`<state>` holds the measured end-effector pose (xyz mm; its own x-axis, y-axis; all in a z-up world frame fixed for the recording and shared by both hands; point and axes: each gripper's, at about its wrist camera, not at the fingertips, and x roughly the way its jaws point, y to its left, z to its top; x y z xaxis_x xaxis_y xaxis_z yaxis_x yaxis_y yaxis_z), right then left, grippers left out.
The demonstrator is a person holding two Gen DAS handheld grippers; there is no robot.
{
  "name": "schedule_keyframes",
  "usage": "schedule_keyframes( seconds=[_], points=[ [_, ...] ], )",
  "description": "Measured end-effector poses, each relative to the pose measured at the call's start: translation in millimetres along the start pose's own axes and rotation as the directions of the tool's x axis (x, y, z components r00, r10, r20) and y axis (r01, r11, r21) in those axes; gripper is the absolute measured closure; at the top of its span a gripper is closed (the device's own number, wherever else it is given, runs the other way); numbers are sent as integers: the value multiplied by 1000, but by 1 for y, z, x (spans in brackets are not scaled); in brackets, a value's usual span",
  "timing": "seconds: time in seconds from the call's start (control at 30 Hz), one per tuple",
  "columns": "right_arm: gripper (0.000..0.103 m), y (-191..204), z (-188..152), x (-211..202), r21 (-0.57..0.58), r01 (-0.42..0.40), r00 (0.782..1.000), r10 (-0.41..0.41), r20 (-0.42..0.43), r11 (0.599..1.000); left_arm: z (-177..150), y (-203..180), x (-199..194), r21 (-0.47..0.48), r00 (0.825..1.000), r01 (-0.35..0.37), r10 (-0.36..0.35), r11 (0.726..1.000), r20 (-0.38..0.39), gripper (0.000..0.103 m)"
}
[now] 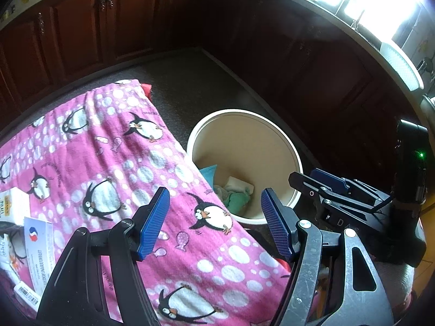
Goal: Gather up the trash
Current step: 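Move both grippers back over the remaining trash on the bedspread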
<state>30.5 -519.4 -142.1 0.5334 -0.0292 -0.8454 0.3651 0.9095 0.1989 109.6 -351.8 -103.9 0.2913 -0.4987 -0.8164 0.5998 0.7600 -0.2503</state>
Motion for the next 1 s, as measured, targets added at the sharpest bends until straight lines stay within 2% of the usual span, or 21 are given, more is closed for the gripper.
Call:
schedule_keyframes(
  seconds=[0.27,0.4,0.6,1.0],
  points=[
    [56,18,-5,-10,-20,-18,1000,18,10,1000,-7,7,-20,-13,999,-27,27,1000,27,34],
    [50,31,-7,-17,-35,-37,999,38,17,999,-12,13,-32,-32,999,-27,29,999,41,34],
    [49,59,-11,-25,-79,-69,997,72,24,994,-22,27,-56,-59,997,-35,38,998,66,34],
    [49,122,-28,-29,-171,-154,988,155,-5,973,-56,76,-107,-156,991,-83,98,984,91,34]
  ],
)
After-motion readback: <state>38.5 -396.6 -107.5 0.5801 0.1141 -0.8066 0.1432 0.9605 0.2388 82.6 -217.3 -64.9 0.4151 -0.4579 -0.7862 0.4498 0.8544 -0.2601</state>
